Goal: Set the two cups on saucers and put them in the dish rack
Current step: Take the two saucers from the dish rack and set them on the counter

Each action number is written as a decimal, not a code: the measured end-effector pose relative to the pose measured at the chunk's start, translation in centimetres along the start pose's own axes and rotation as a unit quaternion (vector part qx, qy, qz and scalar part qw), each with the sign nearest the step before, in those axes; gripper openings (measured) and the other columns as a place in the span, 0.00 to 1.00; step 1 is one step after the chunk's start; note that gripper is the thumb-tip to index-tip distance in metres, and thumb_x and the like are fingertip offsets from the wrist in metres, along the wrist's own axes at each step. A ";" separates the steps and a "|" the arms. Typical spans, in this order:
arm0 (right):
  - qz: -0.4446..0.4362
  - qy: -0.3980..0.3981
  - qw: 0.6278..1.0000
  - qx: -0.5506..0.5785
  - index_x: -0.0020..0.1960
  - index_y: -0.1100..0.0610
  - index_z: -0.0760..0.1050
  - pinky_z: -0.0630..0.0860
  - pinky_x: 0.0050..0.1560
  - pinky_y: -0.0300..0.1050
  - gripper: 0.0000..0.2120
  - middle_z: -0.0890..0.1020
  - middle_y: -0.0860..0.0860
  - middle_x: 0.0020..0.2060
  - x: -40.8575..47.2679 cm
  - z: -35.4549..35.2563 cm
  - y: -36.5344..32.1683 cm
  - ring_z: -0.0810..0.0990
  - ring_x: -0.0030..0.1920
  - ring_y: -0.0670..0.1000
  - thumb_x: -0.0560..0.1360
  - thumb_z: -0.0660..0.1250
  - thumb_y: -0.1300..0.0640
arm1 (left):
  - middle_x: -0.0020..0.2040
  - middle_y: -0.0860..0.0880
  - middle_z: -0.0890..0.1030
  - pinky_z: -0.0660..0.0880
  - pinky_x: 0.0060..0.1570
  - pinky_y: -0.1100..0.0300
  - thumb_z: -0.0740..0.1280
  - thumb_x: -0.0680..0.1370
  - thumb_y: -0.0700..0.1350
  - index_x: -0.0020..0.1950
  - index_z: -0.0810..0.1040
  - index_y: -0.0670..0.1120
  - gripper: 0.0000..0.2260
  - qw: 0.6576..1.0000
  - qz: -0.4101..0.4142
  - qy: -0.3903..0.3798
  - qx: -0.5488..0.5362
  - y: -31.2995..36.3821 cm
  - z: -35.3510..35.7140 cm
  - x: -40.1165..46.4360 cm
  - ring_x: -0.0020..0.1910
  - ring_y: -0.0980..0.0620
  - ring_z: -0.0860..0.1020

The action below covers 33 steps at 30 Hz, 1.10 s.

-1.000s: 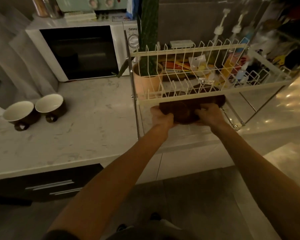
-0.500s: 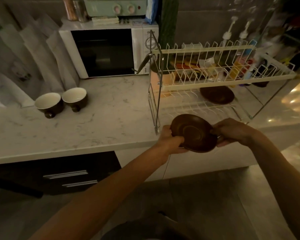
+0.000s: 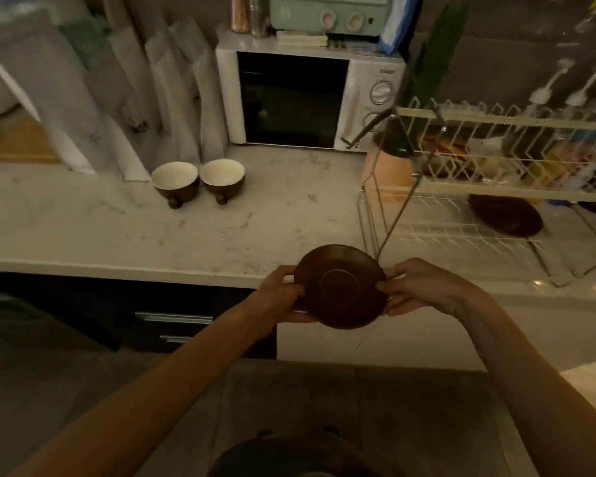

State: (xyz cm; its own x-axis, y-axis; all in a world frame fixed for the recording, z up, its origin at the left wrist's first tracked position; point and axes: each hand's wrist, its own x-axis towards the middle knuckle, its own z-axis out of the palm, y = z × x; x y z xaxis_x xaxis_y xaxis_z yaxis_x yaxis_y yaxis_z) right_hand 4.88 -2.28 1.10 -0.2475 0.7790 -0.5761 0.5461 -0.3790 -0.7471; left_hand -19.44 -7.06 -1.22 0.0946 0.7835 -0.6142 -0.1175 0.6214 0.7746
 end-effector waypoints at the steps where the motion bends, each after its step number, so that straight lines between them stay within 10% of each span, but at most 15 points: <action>1: -0.001 0.004 1.000 0.010 0.52 0.61 0.80 0.84 0.41 0.43 0.06 0.87 0.60 0.43 0.8 0.9 -0.7 0.87 0.42 0.54 0.77 0.68 0.62 | 0.55 0.41 0.79 0.83 0.35 0.52 0.63 0.77 0.32 0.68 0.69 0.48 0.21 1.000 0.002 0.012 -0.009 0.4 -1.2 0.0 0.49 0.43 0.82; 18: -0.019 0.137 0.986 0.093 0.44 0.61 0.77 0.81 0.27 0.42 0.05 0.82 0.58 0.37 15.2 8.5 -9.4 0.84 0.28 0.52 0.78 0.64 0.66 | 0.56 0.39 0.80 0.80 0.34 0.54 0.62 0.79 0.33 0.66 0.75 0.40 0.16 0.979 0.048 0.183 -0.076 7.5 -11.4 7.4 0.50 0.44 0.80; 33: 0.007 0.225 0.973 0.048 0.47 0.57 0.82 0.84 0.46 0.58 0.05 0.85 0.58 0.44 22.3 7.8 -10.1 0.86 0.40 0.60 0.75 0.67 0.61 | 0.61 0.38 0.78 0.79 0.40 0.51 0.62 0.79 0.33 0.63 0.76 0.40 0.14 0.971 0.037 0.214 -0.097 9.5 -11.9 14.7 0.49 0.42 0.78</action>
State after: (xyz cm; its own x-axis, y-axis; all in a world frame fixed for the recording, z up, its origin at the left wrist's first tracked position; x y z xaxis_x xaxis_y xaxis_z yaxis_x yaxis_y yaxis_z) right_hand -12.35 15.02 -6.77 0.1464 0.9052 -0.3989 0.4650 -0.4189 -0.7799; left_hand -30.92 10.36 -4.63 -0.3362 0.7286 -0.5967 -0.2972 0.5191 0.8014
